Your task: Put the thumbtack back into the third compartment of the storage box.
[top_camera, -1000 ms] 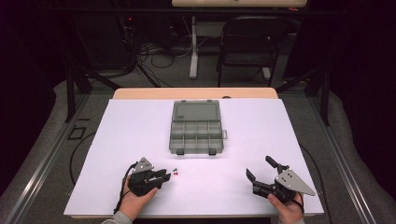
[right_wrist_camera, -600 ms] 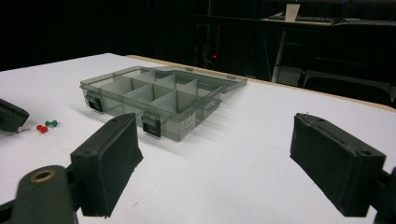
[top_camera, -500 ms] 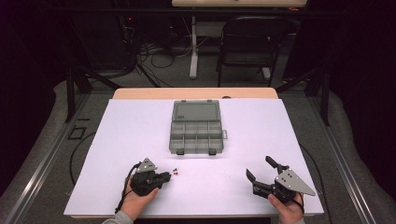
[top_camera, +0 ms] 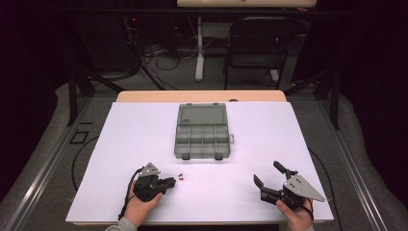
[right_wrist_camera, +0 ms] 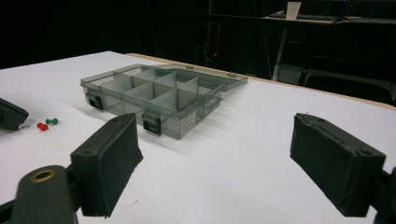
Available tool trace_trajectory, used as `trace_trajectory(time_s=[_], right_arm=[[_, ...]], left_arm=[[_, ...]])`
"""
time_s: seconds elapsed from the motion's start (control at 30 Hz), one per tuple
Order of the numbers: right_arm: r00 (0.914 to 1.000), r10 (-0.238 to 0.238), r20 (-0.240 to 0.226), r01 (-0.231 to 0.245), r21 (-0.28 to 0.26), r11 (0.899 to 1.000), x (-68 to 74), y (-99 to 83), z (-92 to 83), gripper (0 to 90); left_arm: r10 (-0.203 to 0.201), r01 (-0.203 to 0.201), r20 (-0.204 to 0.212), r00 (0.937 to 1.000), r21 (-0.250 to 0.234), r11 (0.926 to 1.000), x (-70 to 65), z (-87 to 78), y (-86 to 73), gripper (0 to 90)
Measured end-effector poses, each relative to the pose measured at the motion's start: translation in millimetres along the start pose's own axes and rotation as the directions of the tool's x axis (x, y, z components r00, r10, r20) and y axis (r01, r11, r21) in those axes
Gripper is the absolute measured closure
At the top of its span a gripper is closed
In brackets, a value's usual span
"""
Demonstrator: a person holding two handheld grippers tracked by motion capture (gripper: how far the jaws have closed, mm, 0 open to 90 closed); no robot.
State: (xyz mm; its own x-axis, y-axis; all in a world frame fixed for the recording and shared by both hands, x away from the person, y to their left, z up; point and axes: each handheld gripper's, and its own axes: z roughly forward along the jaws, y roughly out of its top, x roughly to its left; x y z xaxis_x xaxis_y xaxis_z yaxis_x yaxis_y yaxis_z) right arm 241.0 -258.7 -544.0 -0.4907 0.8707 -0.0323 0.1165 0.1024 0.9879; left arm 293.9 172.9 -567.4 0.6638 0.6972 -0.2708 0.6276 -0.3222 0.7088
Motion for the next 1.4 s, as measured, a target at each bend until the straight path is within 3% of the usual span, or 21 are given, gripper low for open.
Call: trace_trajectory(time_s=[0.1,0.27,0.43,0.67,0.77,0.83,0.97,1.13,1.2,1.23,1.4], right_arm=[[1.0,0.0,-0.002,0.0,0.0,1.0,0.0,-0.1,0.1,15.0],[1.0,0.001,-0.002,-0.001,0.002,1.0,-0.3,-0.2,0.1,15.0],[1.0,0.003,0.0,-0.003,0.001,1.0,-0.6,-0.1,-0.3,15.0],[1.0,0.003,0.002,-0.003,0.0,1.0,-0.9,0.1,-0.8,15.0],[1.0,0.004,0.004,-0.004,0.001,1.0,-0.8,0.1,-0.9,15.0],[1.0,0.004,0.004,-0.004,0.001,1.0,-0.8,0.2,-0.9,15.0],[1.0,0.002,0.005,-0.002,0.0,1.0,-0.9,0.3,-1.2,15.0],[1.0,0.001,0.01,-0.001,0.003,1.0,-0.9,0.0,-1.4,15.0],[0.9999,0.002,0.01,-0.002,0.004,1.0,-0.7,-0.1,-1.3,15.0],[0.9999,0.002,0.014,-0.002,0.005,1.0,-0.8,-0.4,-1.5,15.0],[0.9995,0.014,0.027,-0.014,0.001,1.0,-2.8,-0.8,-2.4,15.0]], left_arm=[[-0.016,0.016,0.003,0.9999,-0.001,0.9999,1.5,-0.6,-0.3,82.7],[0.0,0.0,-0.01,1.0,0.003,1.0,0.8,-1.2,-0.1,82.7],[-0.01,0.01,-0.013,0.9999,-0.002,0.9999,1.4,-2.1,-0.4,82.7],[-0.013,0.011,-0.024,0.9996,-0.083,0.9965,2.4,-11.6,0.4,82.7],[0.004,-0.011,-0.044,0.999,-0.152,0.9883,0.3,-20.1,1.3,82.7],[0.009,-0.018,-0.05,0.9987,-0.168,0.9856,-0.5,-22.4,1.4,82.7],[0.034,-0.05,-0.071,0.9969,-0.235,0.9708,-2.9,-31.4,2.2,82.7],[0.044,-0.063,-0.075,0.9962,-0.274,0.9597,-4.3,-39.1,4.3,82.7],[0.032,-0.049,-0.065,0.9974,-0.288,0.9564,-5.2,-40.9,5.2,82.7],[0.027,-0.043,-0.057,0.998,-0.305,0.9515,-7.5,-44.7,9.0,82.7],[0.026,-0.043,-0.056,0.9981,-0.324,0.945,-12.2,-49.2,26.9,82.7]])
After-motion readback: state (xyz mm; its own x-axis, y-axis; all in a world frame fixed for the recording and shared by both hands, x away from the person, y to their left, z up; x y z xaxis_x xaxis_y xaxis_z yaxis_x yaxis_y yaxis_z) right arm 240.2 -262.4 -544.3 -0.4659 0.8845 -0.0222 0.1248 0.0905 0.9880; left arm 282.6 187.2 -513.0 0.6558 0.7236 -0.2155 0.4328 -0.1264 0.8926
